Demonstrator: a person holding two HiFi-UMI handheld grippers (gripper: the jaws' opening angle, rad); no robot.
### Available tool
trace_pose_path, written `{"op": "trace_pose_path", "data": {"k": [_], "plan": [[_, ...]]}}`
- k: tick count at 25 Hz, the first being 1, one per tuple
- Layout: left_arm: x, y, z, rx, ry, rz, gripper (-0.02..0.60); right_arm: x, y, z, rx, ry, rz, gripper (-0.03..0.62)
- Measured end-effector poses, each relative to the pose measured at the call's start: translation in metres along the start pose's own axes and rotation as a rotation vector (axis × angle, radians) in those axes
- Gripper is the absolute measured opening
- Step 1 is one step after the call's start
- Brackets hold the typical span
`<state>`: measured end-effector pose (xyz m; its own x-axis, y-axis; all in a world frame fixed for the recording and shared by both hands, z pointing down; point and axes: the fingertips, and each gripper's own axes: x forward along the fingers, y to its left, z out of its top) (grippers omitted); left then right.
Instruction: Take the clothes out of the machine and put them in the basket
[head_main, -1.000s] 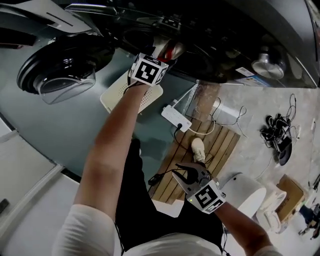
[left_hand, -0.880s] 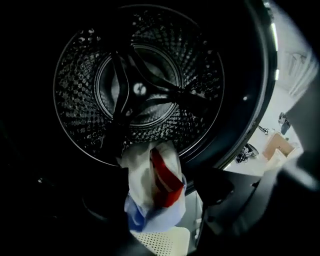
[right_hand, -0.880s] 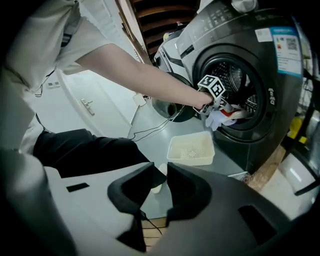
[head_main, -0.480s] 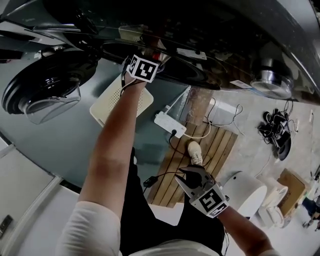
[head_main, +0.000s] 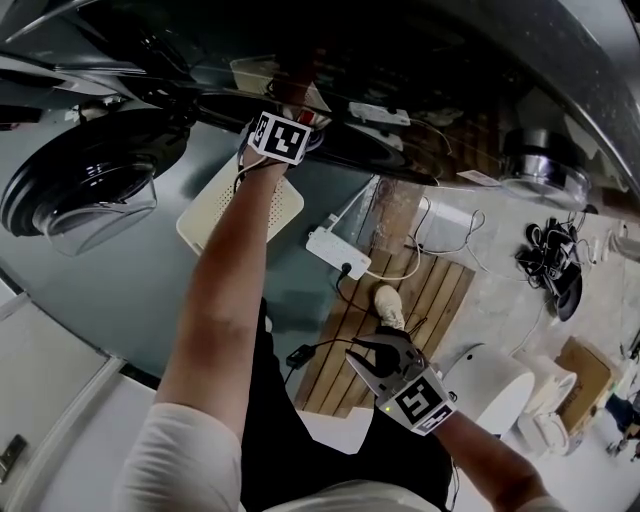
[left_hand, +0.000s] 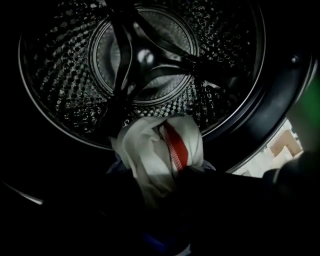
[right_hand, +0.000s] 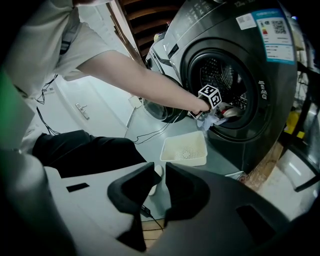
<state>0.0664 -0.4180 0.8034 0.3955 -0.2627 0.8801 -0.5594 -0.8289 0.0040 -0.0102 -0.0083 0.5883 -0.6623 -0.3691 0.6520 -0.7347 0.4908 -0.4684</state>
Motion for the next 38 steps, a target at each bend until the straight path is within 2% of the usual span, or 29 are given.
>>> {"op": "trace_pose_path", "data": {"k": [5, 11, 17, 24, 32, 38], "plan": [[0.000, -0.006, -0.005, -0.068, 0.017, -0.032, 0.180, -0.004, -0.007, -0.002, -0.001, 0.006, -0.015, 0.063], [-0.008, -0.010, -0.014, -0.138, 0.014, -0.059, 0.120, -0.005, -0.015, 0.005, -0.024, -0.007, -0.025, 0.063], [-0.031, -0.022, -0.014, -0.191, -0.024, -0.071, 0.105, -0.010, -0.021, 0.014, -0.027, -0.026, -0.035, 0.063], [-0.067, -0.032, 0.003, -0.227, -0.135, -0.084, 0.102, -0.019, -0.014, 0.015, -0.051, -0.023, -0.010, 0.063], [-0.125, -0.044, 0.025, -0.219, -0.227, -0.098, 0.101, -0.034, -0.009, 0.022, -0.097, -0.040, 0.003, 0.063], [-0.167, -0.042, 0.034, -0.250, -0.275, -0.100, 0.101, -0.041, -0.009, 0.026, -0.132, -0.062, 0.005, 0.063]]}}
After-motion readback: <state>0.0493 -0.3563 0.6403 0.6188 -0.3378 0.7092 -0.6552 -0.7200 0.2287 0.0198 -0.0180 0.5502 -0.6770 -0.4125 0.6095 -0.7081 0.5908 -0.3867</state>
